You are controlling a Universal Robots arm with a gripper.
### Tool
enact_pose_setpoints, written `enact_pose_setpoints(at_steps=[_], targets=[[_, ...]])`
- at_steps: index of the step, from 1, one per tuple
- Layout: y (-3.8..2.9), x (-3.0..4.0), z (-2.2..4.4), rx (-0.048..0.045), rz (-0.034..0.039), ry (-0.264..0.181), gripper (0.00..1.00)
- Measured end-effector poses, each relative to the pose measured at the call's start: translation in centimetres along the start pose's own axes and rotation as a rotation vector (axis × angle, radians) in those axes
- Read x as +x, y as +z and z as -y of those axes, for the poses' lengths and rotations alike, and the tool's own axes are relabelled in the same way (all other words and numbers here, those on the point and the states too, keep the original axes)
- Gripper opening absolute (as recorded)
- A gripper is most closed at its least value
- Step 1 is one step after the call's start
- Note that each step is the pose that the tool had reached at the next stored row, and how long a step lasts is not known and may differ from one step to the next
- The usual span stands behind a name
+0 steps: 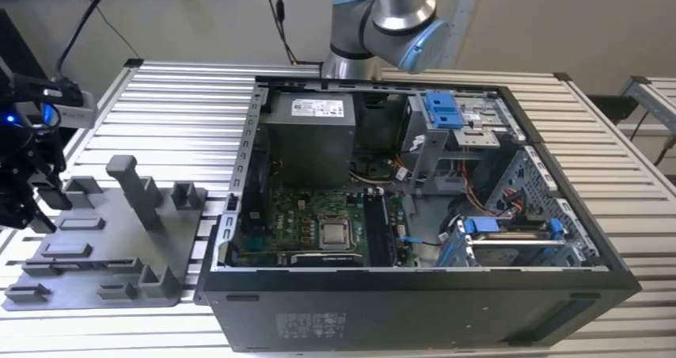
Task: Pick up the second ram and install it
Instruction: 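Pick up the second ram and move it above second insertion slot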
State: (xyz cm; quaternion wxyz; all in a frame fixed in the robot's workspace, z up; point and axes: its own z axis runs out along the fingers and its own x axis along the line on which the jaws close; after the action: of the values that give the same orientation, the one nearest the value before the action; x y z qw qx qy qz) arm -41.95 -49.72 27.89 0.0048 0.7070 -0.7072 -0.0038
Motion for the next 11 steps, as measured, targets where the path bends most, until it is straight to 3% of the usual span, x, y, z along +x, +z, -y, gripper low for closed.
enact_pose_setpoints(at_steps=[11], targets=[[1.39, 0.13, -0.13, 0.0000, -0.0001, -0.007, 0.42]])
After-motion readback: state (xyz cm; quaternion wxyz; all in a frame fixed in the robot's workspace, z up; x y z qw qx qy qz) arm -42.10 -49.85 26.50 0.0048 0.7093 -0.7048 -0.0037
